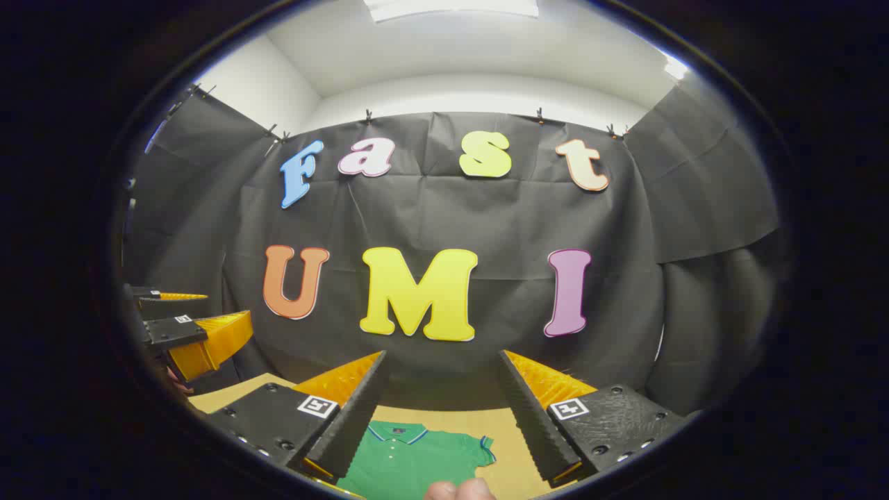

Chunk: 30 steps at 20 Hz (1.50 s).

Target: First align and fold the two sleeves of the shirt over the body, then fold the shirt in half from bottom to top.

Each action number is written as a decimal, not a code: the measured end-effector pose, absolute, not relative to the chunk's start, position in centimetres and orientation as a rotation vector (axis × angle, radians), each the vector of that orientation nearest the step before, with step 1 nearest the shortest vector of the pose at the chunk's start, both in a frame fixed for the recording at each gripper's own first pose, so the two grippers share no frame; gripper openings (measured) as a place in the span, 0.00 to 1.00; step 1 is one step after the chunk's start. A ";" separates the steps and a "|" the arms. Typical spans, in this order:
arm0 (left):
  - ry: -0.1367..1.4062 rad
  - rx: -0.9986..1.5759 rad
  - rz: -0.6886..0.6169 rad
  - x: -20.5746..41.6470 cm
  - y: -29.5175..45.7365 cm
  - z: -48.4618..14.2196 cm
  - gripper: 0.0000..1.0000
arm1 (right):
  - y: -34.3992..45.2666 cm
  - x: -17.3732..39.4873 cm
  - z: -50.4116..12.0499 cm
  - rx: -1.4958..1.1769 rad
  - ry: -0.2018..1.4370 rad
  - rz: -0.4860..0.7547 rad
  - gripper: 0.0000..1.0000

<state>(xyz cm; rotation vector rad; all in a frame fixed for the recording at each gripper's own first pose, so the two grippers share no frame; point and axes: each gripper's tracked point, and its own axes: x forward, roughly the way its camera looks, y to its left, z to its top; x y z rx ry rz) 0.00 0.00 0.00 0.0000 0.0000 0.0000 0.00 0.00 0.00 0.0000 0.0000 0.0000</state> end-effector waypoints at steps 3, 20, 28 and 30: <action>-0.001 -0.008 0.005 0.2 -0.2 -0.2 0.99 | -0.3 0.6 -0.3 0.001 0.006 0.006 0.95; 0.034 -0.025 0.018 0.6 -1.0 -1.8 0.99 | -2.0 1.3 -1.1 -0.003 0.030 0.012 0.95; 0.045 -0.035 0.037 0.5 -1.0 -2.6 0.99 | -2.9 2.1 -2.6 0.007 0.073 0.039 0.95; 0.047 -0.027 0.042 0.6 -1.2 -2.7 0.99 | -3.5 2.6 -3.7 0.004 0.099 0.045 0.96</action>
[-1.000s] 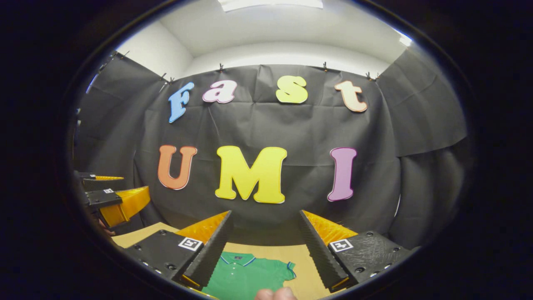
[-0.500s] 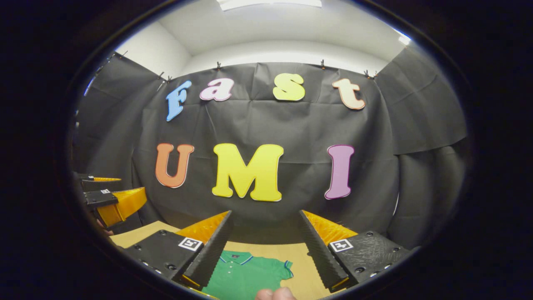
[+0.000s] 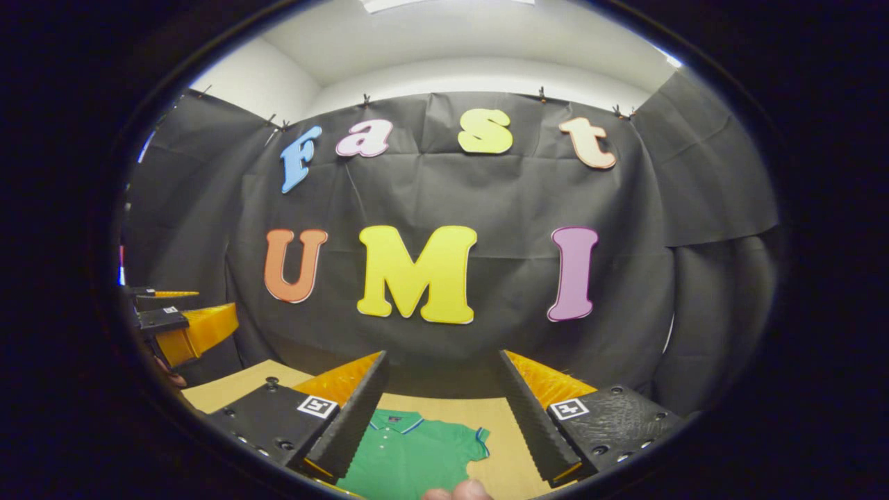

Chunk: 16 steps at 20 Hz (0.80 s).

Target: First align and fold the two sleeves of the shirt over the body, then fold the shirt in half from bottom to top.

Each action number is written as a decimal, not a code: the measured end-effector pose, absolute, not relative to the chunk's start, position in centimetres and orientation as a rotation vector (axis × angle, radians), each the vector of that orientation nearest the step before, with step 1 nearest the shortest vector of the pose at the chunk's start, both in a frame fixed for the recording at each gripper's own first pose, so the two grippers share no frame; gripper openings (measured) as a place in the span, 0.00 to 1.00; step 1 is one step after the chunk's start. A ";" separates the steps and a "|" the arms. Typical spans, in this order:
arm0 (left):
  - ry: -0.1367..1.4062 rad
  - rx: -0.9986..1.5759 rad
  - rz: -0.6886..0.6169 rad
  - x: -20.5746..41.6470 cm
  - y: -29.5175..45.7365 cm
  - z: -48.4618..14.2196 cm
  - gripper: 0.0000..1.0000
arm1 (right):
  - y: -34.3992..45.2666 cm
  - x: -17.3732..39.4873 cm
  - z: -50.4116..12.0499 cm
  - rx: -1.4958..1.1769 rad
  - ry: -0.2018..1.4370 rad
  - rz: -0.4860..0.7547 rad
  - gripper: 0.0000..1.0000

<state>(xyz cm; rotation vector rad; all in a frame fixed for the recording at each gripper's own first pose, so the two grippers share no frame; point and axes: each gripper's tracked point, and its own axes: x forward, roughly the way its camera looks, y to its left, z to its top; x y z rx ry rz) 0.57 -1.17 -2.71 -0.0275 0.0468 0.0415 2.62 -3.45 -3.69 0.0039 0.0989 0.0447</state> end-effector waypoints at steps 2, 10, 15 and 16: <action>0.050 -0.014 0.043 0.6 -1.2 -3.1 0.99 | -4.3 3.2 -5.1 0.004 0.128 0.041 0.96; 0.077 -0.022 0.067 1.8 -1.7 -4.1 0.99 | -7.4 6.7 -13.9 -0.031 0.300 0.054 0.95; 0.108 -0.018 0.099 2.7 -1.2 -5.0 0.99 | -8.6 9.4 -19.5 -0.028 0.402 0.066 0.95; 0.112 -0.011 0.106 2.7 -1.0 -5.2 0.99 | -8.9 10.1 -20.6 -0.019 0.417 0.064 0.95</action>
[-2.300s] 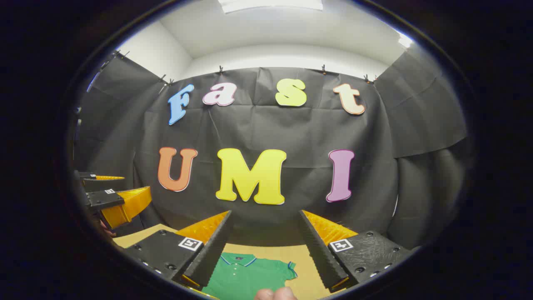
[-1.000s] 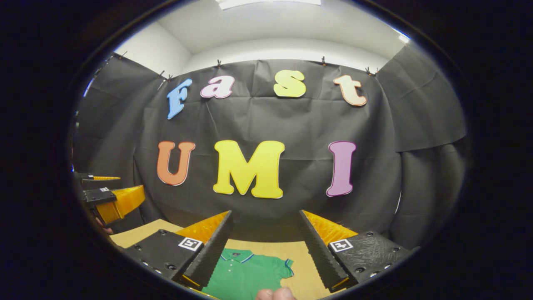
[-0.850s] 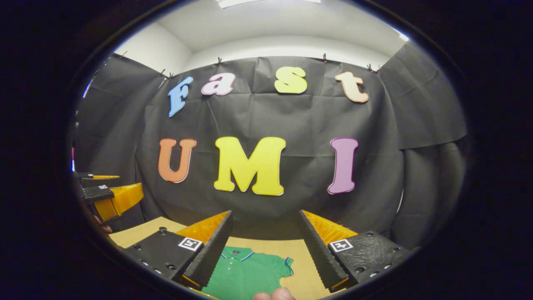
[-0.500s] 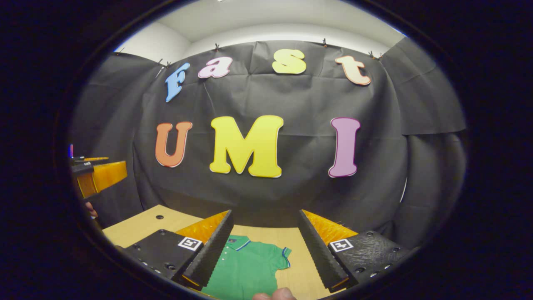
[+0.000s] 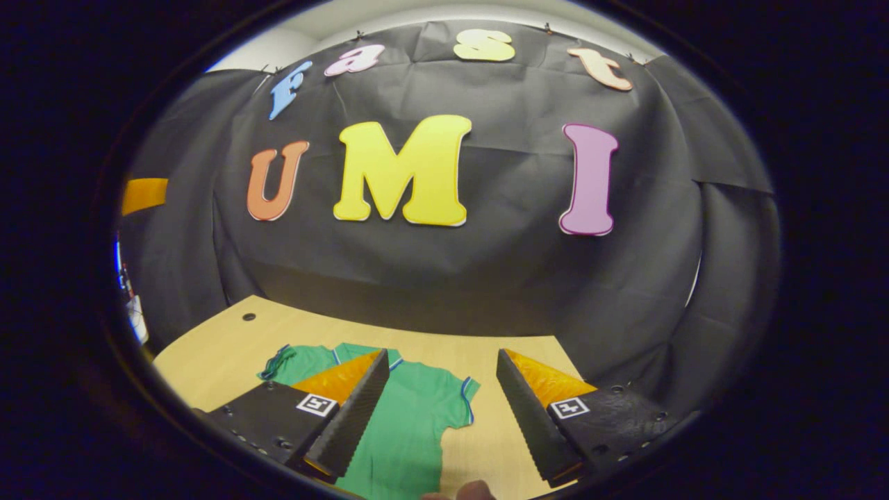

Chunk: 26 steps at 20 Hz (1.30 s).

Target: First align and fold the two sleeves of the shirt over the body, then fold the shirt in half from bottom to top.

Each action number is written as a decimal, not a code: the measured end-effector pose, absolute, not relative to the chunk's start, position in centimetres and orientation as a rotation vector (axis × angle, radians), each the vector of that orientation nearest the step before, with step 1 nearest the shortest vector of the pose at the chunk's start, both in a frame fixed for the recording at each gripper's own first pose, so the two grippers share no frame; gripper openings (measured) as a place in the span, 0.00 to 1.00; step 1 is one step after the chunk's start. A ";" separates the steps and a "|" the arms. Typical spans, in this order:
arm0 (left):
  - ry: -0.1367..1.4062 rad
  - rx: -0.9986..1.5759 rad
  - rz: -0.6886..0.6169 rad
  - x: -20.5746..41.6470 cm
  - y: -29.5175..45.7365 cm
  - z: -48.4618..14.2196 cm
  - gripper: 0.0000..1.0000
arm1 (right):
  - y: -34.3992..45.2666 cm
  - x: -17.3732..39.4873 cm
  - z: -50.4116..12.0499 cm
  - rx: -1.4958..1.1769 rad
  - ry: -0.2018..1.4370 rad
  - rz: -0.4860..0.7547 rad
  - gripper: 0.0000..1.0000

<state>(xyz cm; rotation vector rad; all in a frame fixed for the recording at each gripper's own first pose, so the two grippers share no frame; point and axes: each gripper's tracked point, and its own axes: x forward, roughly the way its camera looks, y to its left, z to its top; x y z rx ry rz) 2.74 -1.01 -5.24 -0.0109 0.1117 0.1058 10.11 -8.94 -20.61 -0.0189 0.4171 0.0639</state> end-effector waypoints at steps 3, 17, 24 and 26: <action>0.121 0.006 0.119 3.1 -0.6 -5.6 1.00 | -10.2 12.3 -24.3 -0.008 0.473 0.054 0.95; 0.110 0.064 0.157 5.8 1.8 -6.5 0.99 | -12.0 18.8 -40.5 -0.007 0.759 0.081 0.96; 0.152 0.079 0.177 6.6 2.7 -8.4 0.99 | -12.6 20.2 -46.1 0.013 0.853 0.061 0.95; 0.170 0.080 0.185 6.7 3.0 -9.1 0.99 | -12.7 20.3 -47.1 0.027 0.874 0.060 0.95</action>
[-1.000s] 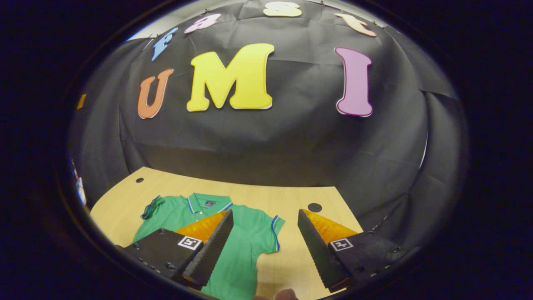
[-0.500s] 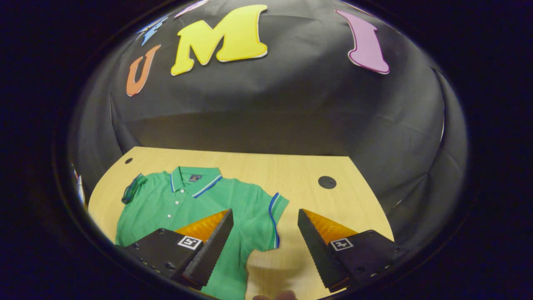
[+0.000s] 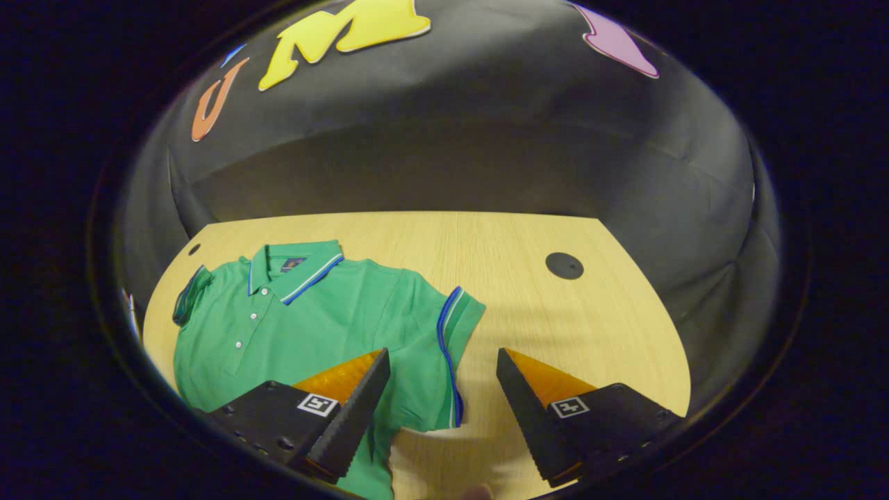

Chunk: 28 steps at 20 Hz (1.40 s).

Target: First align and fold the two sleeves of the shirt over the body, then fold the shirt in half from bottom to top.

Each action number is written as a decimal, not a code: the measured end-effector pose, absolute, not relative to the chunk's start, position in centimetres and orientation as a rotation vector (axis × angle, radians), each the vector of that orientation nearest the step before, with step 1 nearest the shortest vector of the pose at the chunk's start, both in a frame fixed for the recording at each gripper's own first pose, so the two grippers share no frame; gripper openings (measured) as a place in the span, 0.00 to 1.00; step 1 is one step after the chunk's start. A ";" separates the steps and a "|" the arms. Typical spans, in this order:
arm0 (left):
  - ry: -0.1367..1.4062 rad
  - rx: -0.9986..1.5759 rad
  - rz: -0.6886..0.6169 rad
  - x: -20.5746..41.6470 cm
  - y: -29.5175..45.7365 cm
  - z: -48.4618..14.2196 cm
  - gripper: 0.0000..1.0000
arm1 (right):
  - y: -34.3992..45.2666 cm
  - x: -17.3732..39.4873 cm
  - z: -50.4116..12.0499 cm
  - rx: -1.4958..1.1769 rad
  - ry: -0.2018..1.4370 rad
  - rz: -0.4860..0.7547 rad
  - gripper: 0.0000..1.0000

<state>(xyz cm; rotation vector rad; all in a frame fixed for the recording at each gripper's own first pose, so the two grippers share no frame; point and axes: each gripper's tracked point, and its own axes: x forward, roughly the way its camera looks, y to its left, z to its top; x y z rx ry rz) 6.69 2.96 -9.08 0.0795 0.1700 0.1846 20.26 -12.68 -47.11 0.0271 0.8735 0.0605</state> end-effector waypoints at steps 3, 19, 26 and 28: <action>0.186 0.084 0.191 6.7 3.2 -9.6 0.99 | -12.5 20.1 -48.2 0.038 0.916 0.073 0.80; 0.197 0.080 0.186 7.0 3.4 -10.1 0.99 | -12.6 20.9 -46.2 0.109 0.916 0.064 0.00; 0.201 0.070 0.210 6.4 4.3 -10.2 0.99 | -6.7 21.7 -41.1 0.132 0.851 0.147 0.00; 0.202 0.069 0.220 5.8 5.1 -10.1 0.99 | -4.5 21.9 -40.6 0.125 0.847 0.167 0.00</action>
